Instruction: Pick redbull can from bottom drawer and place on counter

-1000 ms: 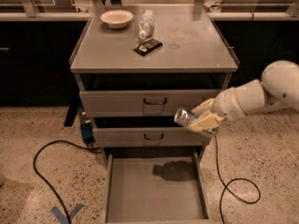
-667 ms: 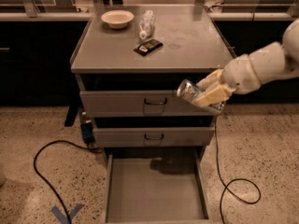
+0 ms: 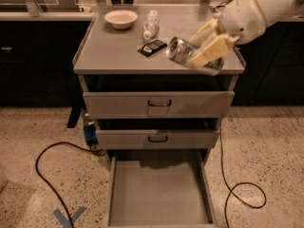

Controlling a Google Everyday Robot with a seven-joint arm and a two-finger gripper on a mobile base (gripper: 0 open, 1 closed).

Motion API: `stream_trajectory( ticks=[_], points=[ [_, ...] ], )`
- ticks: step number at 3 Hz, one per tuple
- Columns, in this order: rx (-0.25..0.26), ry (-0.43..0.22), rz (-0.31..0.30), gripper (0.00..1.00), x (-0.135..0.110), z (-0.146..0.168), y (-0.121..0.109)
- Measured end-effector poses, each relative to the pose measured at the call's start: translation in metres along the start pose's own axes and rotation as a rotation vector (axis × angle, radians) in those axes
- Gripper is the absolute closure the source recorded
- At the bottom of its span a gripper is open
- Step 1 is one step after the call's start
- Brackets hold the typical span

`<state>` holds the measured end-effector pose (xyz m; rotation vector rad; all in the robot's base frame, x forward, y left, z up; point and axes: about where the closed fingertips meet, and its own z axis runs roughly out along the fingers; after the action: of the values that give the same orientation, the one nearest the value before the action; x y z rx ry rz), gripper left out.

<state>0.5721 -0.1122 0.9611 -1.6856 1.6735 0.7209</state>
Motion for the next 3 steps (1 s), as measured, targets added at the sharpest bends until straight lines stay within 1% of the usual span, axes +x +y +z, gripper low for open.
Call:
stream_trajectory(
  ticks=[1, 2, 3],
  points=[
    [0.042, -0.045, -0.139, 1.0, -0.035, 0.006, -0.048],
    [0.198, -0.12, -0.299, 1.0, -0.07, -0.003, -0.103],
    [0.366, -0.176, -0.375, 1.0, -0.093, -0.013, -0.16]
  ],
)
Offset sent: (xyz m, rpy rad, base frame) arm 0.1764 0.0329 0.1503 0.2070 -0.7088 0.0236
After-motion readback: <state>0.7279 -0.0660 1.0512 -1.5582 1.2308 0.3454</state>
